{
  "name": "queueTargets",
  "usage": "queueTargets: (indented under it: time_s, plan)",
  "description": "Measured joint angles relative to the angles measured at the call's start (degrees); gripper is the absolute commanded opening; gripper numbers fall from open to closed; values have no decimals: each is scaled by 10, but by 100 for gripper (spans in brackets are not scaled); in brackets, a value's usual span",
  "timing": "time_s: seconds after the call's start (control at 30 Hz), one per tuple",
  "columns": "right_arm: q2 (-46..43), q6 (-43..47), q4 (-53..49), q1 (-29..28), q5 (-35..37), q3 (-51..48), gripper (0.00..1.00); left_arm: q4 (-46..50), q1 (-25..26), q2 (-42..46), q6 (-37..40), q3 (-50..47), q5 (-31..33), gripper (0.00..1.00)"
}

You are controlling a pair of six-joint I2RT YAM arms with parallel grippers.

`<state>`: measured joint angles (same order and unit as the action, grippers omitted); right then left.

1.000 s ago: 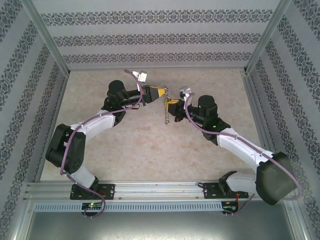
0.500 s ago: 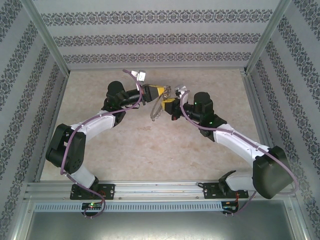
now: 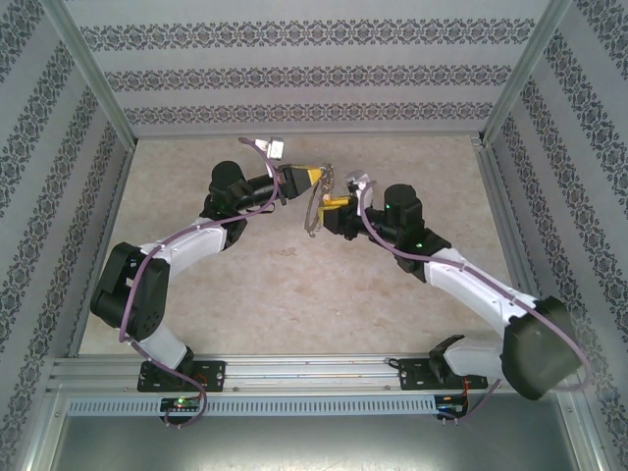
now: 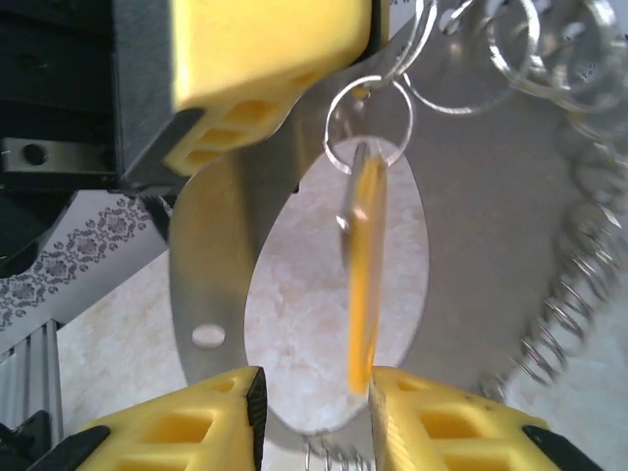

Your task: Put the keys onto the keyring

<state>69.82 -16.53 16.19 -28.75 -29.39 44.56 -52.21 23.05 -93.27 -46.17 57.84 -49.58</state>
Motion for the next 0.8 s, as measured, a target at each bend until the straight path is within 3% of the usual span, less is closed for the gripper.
queueTargets:
  time_s: [0.17, 0.33, 0.53, 0.8]
  plan:
    - [-81, -28, -17, 30, 3, -18, 36, -1, 2, 0, 0, -11, 26, 0]
    - [-102, -76, -4, 63, 11, -9, 37, -1, 2, 0, -10, -24, 56, 0]
    - [-23, -168, 54, 98, -24, 45, 36, -1, 10, 2, -24, -34, 86, 0]
    - [81, -314, 202, 103, -87, 67, 35, -1, 29, 10, -32, -39, 111, 0]
